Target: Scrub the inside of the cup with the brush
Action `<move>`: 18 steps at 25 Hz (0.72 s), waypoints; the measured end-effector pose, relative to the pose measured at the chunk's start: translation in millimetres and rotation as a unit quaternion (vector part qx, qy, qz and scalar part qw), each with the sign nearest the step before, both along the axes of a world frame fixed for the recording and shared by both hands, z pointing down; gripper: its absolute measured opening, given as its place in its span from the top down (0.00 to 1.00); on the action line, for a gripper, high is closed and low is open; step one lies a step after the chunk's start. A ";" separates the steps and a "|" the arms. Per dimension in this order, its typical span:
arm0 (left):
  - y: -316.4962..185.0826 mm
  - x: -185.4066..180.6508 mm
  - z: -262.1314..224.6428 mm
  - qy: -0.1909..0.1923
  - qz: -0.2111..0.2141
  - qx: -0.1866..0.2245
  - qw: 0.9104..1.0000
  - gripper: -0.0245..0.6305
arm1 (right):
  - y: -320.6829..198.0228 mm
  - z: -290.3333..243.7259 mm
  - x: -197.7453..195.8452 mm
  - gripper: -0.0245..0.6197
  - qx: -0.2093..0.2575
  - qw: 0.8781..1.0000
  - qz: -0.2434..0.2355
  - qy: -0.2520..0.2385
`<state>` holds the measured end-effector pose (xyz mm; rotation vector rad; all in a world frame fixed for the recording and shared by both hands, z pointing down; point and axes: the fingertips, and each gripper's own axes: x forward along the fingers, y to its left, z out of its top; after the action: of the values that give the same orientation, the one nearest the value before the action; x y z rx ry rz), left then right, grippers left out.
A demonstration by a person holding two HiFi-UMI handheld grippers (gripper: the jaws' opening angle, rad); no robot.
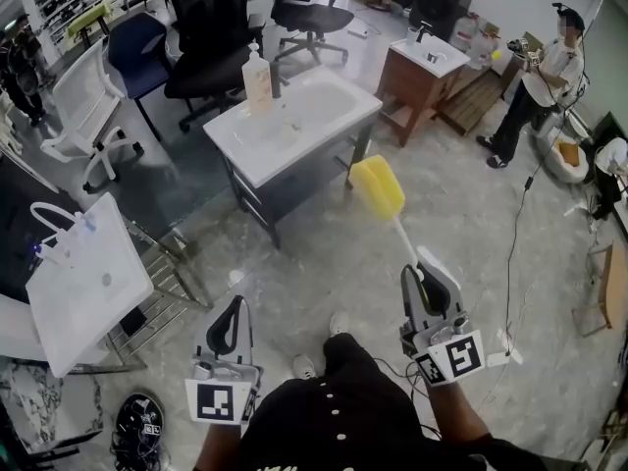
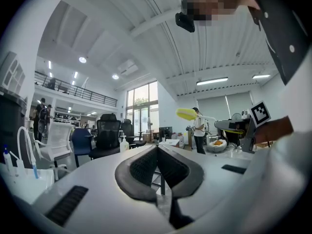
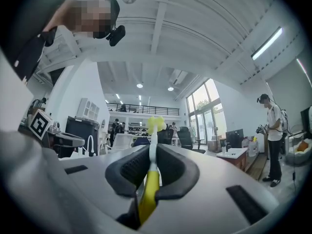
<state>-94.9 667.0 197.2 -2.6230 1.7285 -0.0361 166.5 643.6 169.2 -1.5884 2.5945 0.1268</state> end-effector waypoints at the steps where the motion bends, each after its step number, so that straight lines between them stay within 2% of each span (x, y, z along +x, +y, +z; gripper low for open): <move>1: -4.1 0.9 0.3 0.004 0.000 -0.001 1.000 0.93 | -3.2 -0.4 1.4 0.89 0.001 1.000 0.003 0.000; 4: -20.0 3.2 -0.4 0.010 0.001 -0.002 1.000 0.93 | -18.3 -0.4 0.7 0.89 0.006 1.000 0.004 -0.002; 8: -43.5 8.8 -1.3 -0.011 0.003 0.011 1.000 0.93 | -42.8 -0.5 3.5 0.89 0.007 1.000 -0.003 -0.004; 18: -123.3 26.1 -3.7 -0.019 -0.013 0.006 1.000 0.93 | -128.4 3.4 19.6 0.89 0.001 1.000 -0.021 -0.007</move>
<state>-68.8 543.7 193.5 -2.5755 1.7446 -0.0739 186.1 515.2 172.6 -1.5267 2.6148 0.1153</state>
